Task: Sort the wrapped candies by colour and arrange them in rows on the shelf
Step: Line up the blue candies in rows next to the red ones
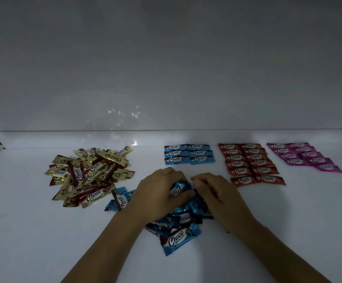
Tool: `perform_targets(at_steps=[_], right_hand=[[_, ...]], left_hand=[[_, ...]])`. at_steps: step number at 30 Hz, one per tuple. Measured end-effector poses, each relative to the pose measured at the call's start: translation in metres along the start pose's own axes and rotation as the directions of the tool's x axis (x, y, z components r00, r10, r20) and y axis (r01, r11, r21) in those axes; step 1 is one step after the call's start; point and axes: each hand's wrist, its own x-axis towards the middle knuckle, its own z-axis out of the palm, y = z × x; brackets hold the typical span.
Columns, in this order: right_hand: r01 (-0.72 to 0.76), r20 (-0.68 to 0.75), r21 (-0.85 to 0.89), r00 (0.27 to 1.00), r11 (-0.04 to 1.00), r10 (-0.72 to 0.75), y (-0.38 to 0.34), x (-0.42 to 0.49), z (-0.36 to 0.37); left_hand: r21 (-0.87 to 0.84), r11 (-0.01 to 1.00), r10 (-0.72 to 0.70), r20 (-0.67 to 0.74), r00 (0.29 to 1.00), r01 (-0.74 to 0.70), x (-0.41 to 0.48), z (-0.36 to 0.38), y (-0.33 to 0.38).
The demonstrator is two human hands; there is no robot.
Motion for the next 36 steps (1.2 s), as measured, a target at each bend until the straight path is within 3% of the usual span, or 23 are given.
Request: perform_targets(at_steps=[4, 11, 16, 24, 29, 33, 36], right_hand=[[0.063, 0.092, -0.043, 0.994, 0.997, -0.059, -0.005, -0.001, 0.002], [0.129, 0.133, -0.188, 0.986, 0.974, -0.105, -0.008, -0.007, 0.004], [0.117, 0.16, -0.22, 0.984, 0.969, -0.082, -0.011, -0.007, 0.003], [0.064, 0.202, -0.219, 0.979, 0.974, -0.019, -0.013, -0.008, 0.001], [0.131, 0.272, -0.24, 0.96, 0.962, -0.063, -0.02, -0.009, 0.003], [0.061, 0.322, -0.137, 0.947, 0.989, -0.014, -0.032, -0.009, 0.008], [-0.134, 0.27, 0.158, 0.959, 0.978, 0.088, -0.032, -0.004, 0.003]], left_hand=[[-0.049, 0.994, -0.095, -0.007, 0.995, 0.094, 0.0, -0.003, 0.002], [-0.1, 0.982, -0.175, -0.186, 0.967, 0.158, 0.0, -0.005, 0.002], [-0.248, 0.956, -0.236, -0.337, 0.912, 0.156, 0.002, -0.008, 0.001], [-0.444, 0.879, -0.41, -0.512, 0.755, 0.175, 0.004, -0.022, 0.005], [-0.473, 0.866, -0.42, -0.517, 0.746, 0.16, 0.004, -0.026, 0.008], [-0.503, 0.853, -0.423, -0.505, 0.752, 0.142, 0.005, -0.027, 0.013], [-0.531, 0.836, -0.443, -0.499, 0.745, 0.141, 0.005, -0.028, 0.013]])
